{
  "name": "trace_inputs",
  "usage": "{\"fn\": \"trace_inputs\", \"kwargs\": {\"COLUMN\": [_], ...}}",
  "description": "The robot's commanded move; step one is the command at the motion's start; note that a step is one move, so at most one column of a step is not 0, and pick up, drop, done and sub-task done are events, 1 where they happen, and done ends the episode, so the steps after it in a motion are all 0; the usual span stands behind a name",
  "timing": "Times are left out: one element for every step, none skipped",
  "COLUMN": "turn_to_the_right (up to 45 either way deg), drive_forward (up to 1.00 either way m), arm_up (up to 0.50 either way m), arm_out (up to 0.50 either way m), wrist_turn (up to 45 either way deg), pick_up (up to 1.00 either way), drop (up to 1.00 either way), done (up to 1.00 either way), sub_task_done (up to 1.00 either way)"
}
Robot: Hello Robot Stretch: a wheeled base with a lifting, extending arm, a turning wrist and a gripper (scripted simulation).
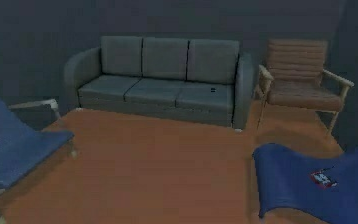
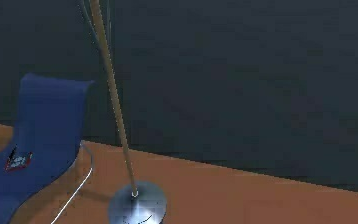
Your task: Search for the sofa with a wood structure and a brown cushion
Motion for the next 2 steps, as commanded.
{"fn": "trace_inputs", "kwargs": {"turn_to_the_right": [0.0, 3.0], "drive_forward": [1.00, 0.00], "arm_up": [0.00, 0.00], "arm_out": [0.00, 0.00], "wrist_turn": [0.0, 0.0], "pick_up": [0.00, 0.00], "drop": [0.00, 0.00], "done": [0.00, 0.00], "sub_task_done": [0.00, 0.00]}}
